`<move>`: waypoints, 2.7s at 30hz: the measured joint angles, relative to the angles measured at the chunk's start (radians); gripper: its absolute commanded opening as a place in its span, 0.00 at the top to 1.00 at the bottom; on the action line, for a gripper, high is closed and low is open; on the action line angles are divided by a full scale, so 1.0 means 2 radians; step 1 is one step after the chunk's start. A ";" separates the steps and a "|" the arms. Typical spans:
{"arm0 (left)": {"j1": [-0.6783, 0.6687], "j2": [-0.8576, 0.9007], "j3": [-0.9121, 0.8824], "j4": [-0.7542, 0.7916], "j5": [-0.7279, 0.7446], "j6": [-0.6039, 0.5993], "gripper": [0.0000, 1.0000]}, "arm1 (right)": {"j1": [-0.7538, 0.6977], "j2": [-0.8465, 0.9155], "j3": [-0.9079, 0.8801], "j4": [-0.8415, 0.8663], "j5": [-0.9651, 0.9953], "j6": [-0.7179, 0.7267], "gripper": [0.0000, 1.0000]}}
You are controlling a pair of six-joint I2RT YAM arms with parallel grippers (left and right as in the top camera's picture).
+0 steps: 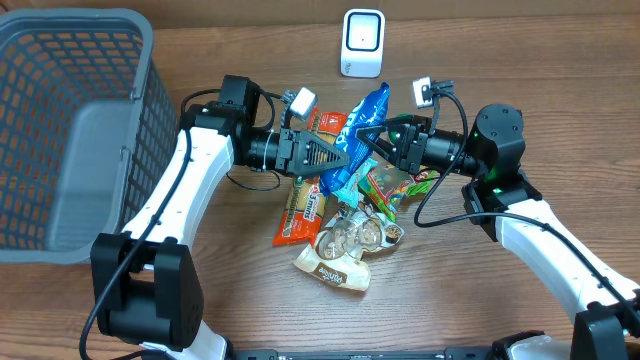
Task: Scan the item barcode
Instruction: 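Grasp the Oreo pack with the right gripper beside the left gripper, then carry the Oreo pack with both grippers up toward the scanner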
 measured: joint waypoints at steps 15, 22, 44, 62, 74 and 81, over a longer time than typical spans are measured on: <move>0.000 0.000 0.072 -0.066 -0.202 0.013 0.00 | -0.008 0.000 0.000 -0.047 0.055 0.042 0.91; -0.012 0.000 0.193 -0.145 -0.346 0.031 0.00 | -0.018 0.000 0.002 -0.101 0.105 0.073 0.95; -0.175 0.000 0.207 -0.171 -0.867 -0.001 0.00 | -0.027 0.025 0.136 -0.414 0.250 0.102 0.96; -0.086 0.000 0.148 -0.052 -0.971 -0.033 0.00 | -0.021 0.117 0.382 -0.718 0.285 0.011 0.96; -0.087 0.000 0.050 -0.002 -0.930 -0.033 0.00 | -0.022 0.255 0.433 -0.811 0.321 -0.047 0.96; -0.087 0.000 0.043 0.004 -0.899 -0.033 0.00 | -0.022 0.259 0.434 -0.811 0.324 -0.053 0.96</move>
